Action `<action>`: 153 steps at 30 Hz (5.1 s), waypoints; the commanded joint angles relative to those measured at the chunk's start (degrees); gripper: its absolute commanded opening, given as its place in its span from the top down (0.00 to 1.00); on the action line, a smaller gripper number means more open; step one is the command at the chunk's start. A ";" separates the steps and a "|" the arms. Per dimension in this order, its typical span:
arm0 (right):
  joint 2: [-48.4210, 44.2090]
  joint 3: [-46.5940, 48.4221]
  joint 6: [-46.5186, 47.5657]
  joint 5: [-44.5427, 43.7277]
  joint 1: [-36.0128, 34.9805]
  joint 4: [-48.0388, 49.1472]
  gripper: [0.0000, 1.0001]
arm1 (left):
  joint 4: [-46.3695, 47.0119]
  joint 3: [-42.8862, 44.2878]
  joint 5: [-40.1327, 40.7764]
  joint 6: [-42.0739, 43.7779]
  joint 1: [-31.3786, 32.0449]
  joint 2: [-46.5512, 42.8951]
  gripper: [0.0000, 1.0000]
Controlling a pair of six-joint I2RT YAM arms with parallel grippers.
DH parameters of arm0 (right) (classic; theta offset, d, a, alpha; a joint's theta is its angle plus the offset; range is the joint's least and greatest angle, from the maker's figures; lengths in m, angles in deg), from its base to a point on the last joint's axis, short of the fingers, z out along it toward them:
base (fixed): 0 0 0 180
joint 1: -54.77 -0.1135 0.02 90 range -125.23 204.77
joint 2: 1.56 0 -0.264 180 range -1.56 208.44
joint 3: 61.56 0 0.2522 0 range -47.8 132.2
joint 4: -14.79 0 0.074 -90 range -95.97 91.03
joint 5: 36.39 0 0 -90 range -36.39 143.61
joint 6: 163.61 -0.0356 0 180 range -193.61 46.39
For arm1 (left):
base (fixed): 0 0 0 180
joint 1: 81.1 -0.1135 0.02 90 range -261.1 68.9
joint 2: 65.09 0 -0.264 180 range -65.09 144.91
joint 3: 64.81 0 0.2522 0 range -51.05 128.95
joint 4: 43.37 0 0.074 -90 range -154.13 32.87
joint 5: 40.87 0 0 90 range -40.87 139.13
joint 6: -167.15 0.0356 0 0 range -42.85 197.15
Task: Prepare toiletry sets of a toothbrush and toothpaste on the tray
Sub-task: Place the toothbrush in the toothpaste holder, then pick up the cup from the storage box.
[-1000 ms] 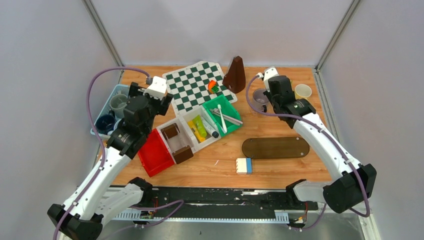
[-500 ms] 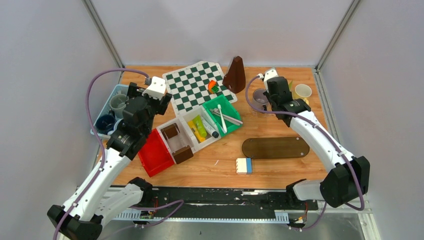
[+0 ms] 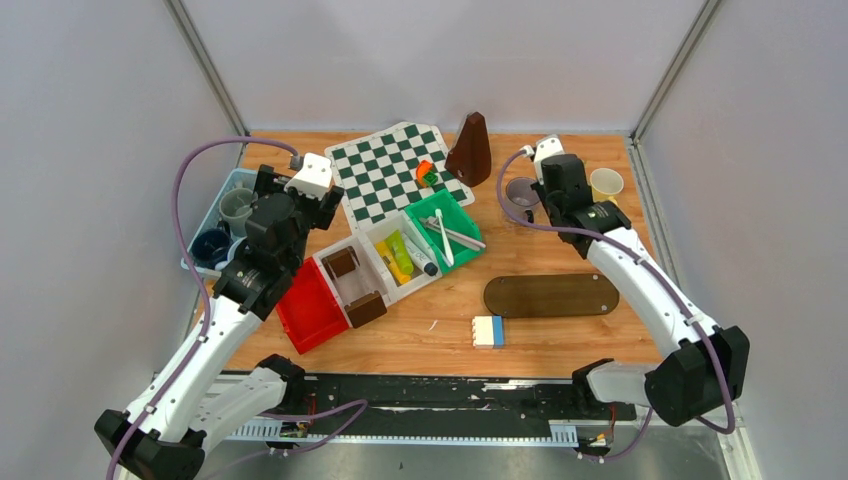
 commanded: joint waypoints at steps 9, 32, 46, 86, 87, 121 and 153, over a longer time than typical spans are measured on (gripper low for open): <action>0.78 0.06 -0.94 -0.58 0.58 1.63 1.00 | 2.56 -0.36 0.05 0.53 -0.31 -0.25 0.00; 5.13 -4.55 0.14 -0.59 2.39 11.05 1.00 | 2.74 -0.54 -0.06 1.04 -0.31 -0.75 0.00; 7.30 -9.61 0.48 -0.68 3.42 18.12 0.98 | 2.92 -0.69 -0.24 1.45 -0.37 -0.74 0.00; -18.68 -1.47 -30.41 5.91 4.63 3.22 0.00 | 3.38 -0.28 0.68 -2.15 -0.76 0.98 0.00; -19.93 -1.70 -31.22 7.06 4.61 2.58 0.00 | 3.01 0.00 0.63 -2.59 -0.86 1.33 0.00; -43.94 -21.81 -36.19 19.87 1.73 6.27 0.00 | -25.41 12.54 -10.41 -36.09 -33.76 23.10 0.20; -48.12 -26.63 -32.95 13.23 -2.58 9.68 0.00 | -22.03 8.42 -20.98 -38.18 -38.95 36.08 0.96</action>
